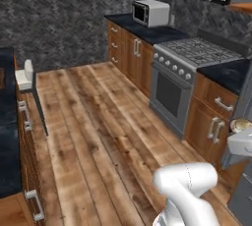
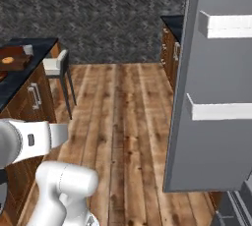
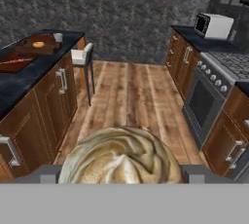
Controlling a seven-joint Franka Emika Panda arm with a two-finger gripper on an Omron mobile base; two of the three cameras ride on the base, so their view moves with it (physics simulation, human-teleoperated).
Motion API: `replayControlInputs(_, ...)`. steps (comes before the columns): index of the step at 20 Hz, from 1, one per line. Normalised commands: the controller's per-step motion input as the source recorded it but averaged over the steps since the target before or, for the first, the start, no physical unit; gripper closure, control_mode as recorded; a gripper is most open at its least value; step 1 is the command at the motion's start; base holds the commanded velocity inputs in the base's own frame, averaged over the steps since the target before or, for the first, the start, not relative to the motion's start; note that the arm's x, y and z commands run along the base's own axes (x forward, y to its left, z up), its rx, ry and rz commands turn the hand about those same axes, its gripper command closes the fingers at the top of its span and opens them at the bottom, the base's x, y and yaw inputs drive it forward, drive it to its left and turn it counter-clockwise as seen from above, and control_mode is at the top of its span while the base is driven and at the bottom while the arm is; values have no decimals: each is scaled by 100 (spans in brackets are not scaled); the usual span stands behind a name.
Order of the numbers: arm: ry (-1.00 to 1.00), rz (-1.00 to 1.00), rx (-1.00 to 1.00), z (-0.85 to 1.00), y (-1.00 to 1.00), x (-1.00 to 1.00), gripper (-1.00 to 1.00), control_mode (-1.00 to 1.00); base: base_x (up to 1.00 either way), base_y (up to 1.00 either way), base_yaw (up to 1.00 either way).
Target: Take the cupcakes from the fridge and place them on the empty tray on the dining counter.
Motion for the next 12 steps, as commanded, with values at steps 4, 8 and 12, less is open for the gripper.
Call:
replayControlInputs(4,0,0,0,0,0,0,100,100,0,10,53)
replayControlInputs(8,0,0,0,0,0,0,100,100,0,11,45)
replayControlInputs(12,0,0,0,0,0,0,100,100,4,14,39)
